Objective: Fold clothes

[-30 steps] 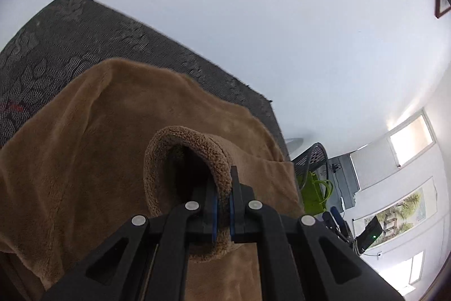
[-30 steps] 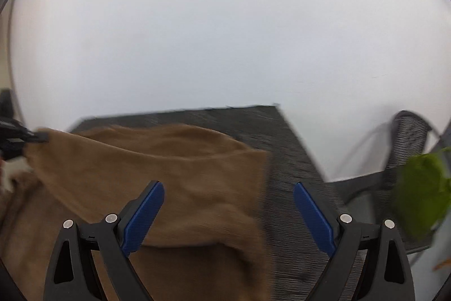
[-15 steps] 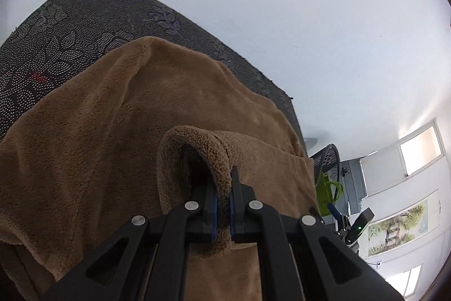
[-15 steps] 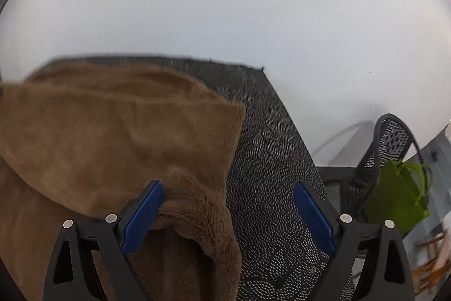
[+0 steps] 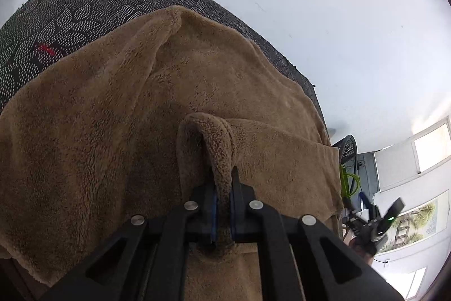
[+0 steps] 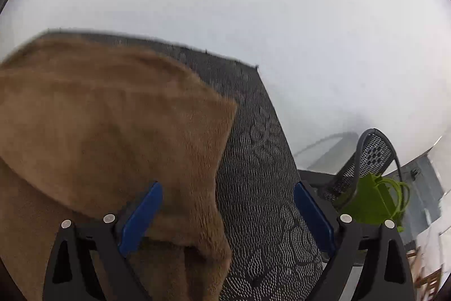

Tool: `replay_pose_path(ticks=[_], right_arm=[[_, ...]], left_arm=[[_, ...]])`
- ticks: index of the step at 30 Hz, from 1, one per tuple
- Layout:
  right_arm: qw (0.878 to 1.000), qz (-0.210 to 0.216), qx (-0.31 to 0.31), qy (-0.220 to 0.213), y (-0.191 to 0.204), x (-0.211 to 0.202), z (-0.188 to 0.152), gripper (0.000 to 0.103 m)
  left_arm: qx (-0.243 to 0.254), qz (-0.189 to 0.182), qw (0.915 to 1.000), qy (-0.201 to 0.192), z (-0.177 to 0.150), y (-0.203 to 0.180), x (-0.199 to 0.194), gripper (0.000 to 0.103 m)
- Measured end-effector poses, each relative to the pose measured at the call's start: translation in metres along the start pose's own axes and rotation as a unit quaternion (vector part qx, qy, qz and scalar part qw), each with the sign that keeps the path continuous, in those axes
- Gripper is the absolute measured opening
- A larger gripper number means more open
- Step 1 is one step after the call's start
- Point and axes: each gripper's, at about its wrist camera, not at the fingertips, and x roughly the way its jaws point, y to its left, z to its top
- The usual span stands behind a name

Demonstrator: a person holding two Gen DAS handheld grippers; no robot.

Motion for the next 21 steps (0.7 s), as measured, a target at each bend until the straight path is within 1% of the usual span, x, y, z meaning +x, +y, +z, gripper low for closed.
replay_pose_path(ticks=[4, 7, 9, 10, 13, 14, 15, 18, 19, 20, 21], right_arm=[[0.997, 0.068, 0.043, -0.020, -0.001, -0.008, 0.030, 0.095], [0.993, 0.103, 0.045, -0.024, 0.021, -0.001, 0.048, 0.095], [0.991, 0.121, 0.049, -0.020, 0.032, 0.010, 0.056, 0.095], [0.989, 0.136, 0.055, -0.014, 0.038, 0.013, 0.057, 0.095], [0.984, 0.165, 0.072, 0.008, 0.048, 0.029, 0.053, 0.095], [0.983, 0.167, 0.074, 0.017, 0.050, 0.036, 0.052, 0.095], [0.983, 0.168, 0.077, 0.026, 0.053, 0.043, 0.051, 0.095], [0.980, 0.167, 0.086, 0.059, 0.049, 0.070, 0.044, 0.095], [0.980, 0.169, 0.088, 0.063, 0.047, 0.073, 0.042, 0.095], [0.979, 0.172, 0.091, 0.067, 0.044, 0.076, 0.041, 0.097], [0.978, 0.172, 0.092, 0.070, 0.043, 0.078, 0.040, 0.097]], left_arm=[[0.011, -0.005, 0.9999, -0.011, 0.007, -0.011, -0.003, 0.008], [0.024, -0.014, 0.9992, -0.028, 0.014, -0.024, -0.010, 0.008], [0.036, -0.022, 0.9980, -0.047, 0.018, -0.033, -0.018, 0.008], [0.043, -0.023, 0.9973, -0.055, 0.019, -0.037, -0.022, 0.008], [0.067, -0.005, 0.9950, -0.073, 0.019, -0.043, -0.031, 0.008], [0.074, 0.009, 0.9946, -0.071, 0.018, -0.041, -0.031, 0.008], [0.075, 0.021, 0.9947, -0.067, 0.017, -0.036, -0.030, 0.008], [0.057, 0.047, 0.9965, -0.039, 0.018, -0.017, -0.016, 0.011], [0.051, 0.055, 0.9968, -0.030, 0.018, -0.010, -0.011, 0.016], [0.046, 0.063, 0.9966, -0.024, 0.017, -0.004, -0.007, 0.023], [0.046, 0.072, 0.9961, -0.021, 0.016, 0.000, -0.005, 0.027]])
